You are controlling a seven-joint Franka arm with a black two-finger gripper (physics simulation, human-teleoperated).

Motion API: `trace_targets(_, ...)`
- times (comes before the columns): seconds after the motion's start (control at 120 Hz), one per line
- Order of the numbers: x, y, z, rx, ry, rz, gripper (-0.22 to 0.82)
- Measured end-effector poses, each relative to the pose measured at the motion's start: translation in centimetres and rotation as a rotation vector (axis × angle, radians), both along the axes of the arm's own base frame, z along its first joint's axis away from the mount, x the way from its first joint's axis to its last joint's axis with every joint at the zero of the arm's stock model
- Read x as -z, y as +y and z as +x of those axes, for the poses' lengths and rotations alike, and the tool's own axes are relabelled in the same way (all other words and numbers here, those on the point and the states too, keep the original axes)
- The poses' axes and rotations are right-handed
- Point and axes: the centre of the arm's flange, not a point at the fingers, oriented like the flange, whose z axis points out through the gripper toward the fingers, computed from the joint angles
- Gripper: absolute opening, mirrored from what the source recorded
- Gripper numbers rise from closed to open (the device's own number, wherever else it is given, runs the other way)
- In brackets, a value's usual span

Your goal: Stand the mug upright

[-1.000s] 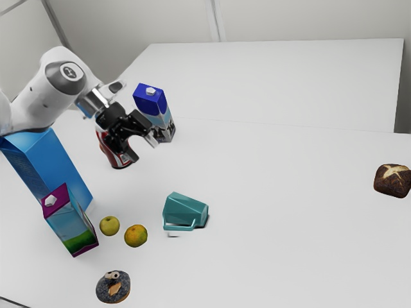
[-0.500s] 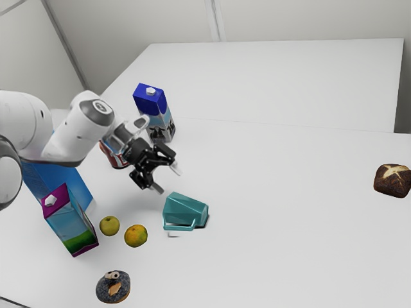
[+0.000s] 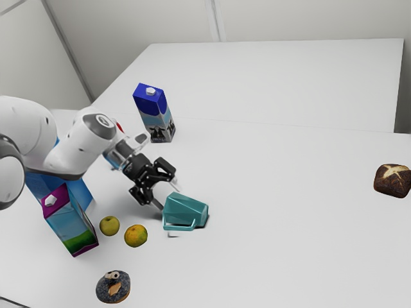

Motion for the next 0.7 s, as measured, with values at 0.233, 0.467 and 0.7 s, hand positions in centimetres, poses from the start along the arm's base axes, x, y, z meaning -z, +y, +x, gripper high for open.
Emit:
trace_targets(0.233, 0.1, -1.9, 0.4, -0.014, -0.006, -0.046, 0.58)
trace_targets(0.467, -0.8, -2.9, 0.7, -0.040, -0.018, -0.082, 0.32)
trace_targets(0.7, -0.8, -3.8, 0.9, -0.046, -0.005, -0.092, 0.00)
